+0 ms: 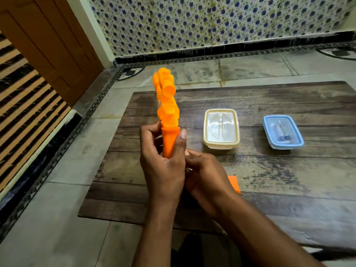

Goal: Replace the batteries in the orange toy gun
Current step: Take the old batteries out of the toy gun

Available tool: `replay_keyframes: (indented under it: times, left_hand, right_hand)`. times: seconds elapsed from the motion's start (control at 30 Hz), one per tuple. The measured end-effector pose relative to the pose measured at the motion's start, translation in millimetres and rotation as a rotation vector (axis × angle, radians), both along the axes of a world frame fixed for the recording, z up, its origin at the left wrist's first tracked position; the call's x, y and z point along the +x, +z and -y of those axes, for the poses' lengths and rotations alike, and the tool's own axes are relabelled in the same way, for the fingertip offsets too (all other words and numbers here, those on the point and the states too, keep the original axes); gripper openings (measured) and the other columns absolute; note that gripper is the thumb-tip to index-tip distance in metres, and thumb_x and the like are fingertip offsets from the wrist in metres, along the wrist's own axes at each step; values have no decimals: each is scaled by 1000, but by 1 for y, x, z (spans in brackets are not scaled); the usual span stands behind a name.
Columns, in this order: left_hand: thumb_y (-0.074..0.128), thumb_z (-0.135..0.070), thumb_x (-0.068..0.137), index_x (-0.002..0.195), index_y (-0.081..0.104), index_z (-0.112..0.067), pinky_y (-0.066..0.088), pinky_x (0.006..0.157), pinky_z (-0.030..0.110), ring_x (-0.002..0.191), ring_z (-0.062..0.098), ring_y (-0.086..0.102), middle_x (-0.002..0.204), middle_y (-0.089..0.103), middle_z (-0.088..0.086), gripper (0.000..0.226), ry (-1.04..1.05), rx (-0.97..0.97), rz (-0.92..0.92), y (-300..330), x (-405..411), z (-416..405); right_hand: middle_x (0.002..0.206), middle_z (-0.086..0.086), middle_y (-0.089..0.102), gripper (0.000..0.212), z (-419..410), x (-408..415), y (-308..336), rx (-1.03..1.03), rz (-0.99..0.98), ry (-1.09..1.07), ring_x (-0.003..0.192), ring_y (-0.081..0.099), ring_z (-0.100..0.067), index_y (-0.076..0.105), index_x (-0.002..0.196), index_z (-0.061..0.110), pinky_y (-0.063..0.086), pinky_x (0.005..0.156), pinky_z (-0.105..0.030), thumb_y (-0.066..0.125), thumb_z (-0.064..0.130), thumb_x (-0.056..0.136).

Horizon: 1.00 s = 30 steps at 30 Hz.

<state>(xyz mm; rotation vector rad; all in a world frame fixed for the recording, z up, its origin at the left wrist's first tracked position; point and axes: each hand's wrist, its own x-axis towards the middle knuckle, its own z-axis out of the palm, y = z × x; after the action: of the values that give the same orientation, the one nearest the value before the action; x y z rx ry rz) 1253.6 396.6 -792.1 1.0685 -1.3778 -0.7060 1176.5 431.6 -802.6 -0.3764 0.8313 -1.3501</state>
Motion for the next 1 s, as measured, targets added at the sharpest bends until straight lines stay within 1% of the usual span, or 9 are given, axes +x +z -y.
replay_keyframes:
  times: [0.13,0.23,0.37,0.43,0.53,0.63,0.73,0.83,1.0]
  left_hand:
    - [81,-35,84,110,59,-19,52,83,45,99,21,60,108,65,-7,37,89,-80,264,-2,1,-3]
    - [83,-29,81,110,62,-15,50,84,48,97,9,48,110,64,-8,38,113,-150,381,-2,-1,-4]
    - [84,-26,81,111,63,-13,49,85,48,95,6,43,110,64,-6,39,131,-164,393,-2,-3,-4]
    - [82,-28,83,113,61,-15,51,84,49,99,14,53,110,62,-10,38,140,-142,350,-1,-2,-4]
    - [79,-31,88,113,57,-19,54,83,35,98,14,62,111,65,-3,36,153,-90,235,2,2,-3]
    - [78,-25,91,108,53,-18,46,72,12,85,-5,60,97,62,-8,31,155,-66,155,8,4,-2]
    - [77,-24,92,104,50,-17,52,71,23,78,2,62,90,61,-5,30,160,-57,59,8,8,0]
    - [76,-27,92,102,50,-22,55,74,43,85,25,66,93,63,8,28,186,-37,-34,4,13,6]
    - [74,-11,93,103,54,-13,56,78,22,88,0,70,96,69,-3,22,278,60,-218,5,24,16]
  right_hand:
    - [106,-20,76,36,-1,3,3,57,156,51,88,75,-24,72,113,-5,63,75,-29,40,2,99]
    - [102,-15,78,35,-1,3,1,84,236,61,87,76,-24,75,103,2,63,80,-32,41,10,100]
    - [108,-18,76,35,0,2,-2,77,261,47,95,74,-28,73,107,-1,59,91,-37,40,8,99]
    - [106,-20,75,36,-1,1,-2,21,242,44,89,75,-25,72,110,-4,61,85,-34,38,0,97]
    - [102,-22,74,33,-4,0,-1,-58,41,38,77,74,-20,68,116,-10,62,67,-24,42,-12,97]
    - [115,-20,75,30,-5,4,-3,-155,-133,8,97,74,-25,67,126,-5,62,77,-27,54,-6,99]
    - [125,-20,71,35,-5,7,-5,-263,-225,12,120,68,-29,63,132,-6,57,100,-37,55,-8,98]
    - [125,-11,73,33,-2,4,-8,-343,-461,6,123,67,-21,66,130,-1,54,106,-37,57,-7,99]
    - [99,3,80,18,-1,-1,-18,-339,-894,-147,99,75,-12,80,107,11,59,91,-46,68,5,95]
